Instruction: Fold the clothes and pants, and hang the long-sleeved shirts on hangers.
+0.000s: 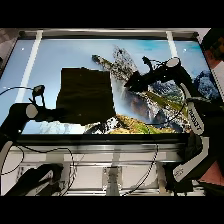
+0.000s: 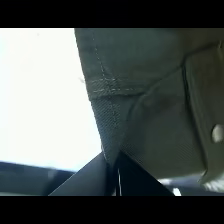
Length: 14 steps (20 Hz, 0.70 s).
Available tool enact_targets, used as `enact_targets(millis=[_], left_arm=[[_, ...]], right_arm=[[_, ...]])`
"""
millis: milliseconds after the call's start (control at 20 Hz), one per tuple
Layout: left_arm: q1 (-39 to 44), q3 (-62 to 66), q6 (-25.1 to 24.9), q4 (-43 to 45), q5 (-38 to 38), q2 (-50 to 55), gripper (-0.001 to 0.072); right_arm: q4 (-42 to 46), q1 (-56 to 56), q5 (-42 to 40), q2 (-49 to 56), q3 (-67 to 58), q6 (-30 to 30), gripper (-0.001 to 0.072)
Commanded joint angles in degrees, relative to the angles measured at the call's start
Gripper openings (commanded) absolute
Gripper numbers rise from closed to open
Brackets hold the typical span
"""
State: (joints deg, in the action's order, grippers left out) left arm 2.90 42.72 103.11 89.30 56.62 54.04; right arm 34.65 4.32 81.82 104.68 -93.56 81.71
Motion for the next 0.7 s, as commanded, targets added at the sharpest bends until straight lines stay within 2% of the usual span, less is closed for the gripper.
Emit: enact_targets(millis=[0, 50, 200, 300, 350, 400, 450, 500, 650], left_arm=[[-1.03, 2.32, 1.29, 4.79, -4.96, -0.07, 0.0223], [-1.03, 2.32, 1.29, 4.79, -6.1, -0.04, 0.0366], [-1.09, 2.32, 1.29, 6.36, -5.84, -0.07, 0.0414], [-1.25, 2.32, 1.31, 6.54, -5.9, -0.07, 0.0407], [-1.2, 2.32, 1.29, 6.32, -5.81, -0.07, 0.0334], [-1.2, 2.32, 1.29, 5.77, -5.38, -0.09, 0.0208], [-1.2, 2.32, 1.29, 4.59, -4.7, -0.11, 0.0075], [-1.2, 2.29, 1.29, 3.65, -4.07, -0.15, 0.0016], [-1.22, 1.31, 3.15, 1.44, -3.87, -1.81, 0.0015]], right_arm=[[0.0, 0.13, -0.15, -0.02, -0.37, 0.11, 0.0444], [0.0, 0.13, -0.11, -0.02, -0.37, 0.11, 0.0444], [0.15, 0.13, -0.2, -0.02, -0.37, 0.09, 0.0444], [0.46, 0.13, -0.81, -0.02, -0.37, -0.09, 0.0444], [0.87, 0.13, -1.18, -0.02, -0.37, -0.35, 0.0442], [1.64, 0.13, -1.4, -0.02, -0.37, -0.5, 0.0363], [2.34, 0.13, -1.42, -0.02, -0.37, -1.62, 0.014], [2.99, 0.13, -1.4, -0.02, -0.35, -2.1, 0.0033], [-2.16, 0.13, -0.42, -0.17, 0.81, -6.45, 0.0029]])
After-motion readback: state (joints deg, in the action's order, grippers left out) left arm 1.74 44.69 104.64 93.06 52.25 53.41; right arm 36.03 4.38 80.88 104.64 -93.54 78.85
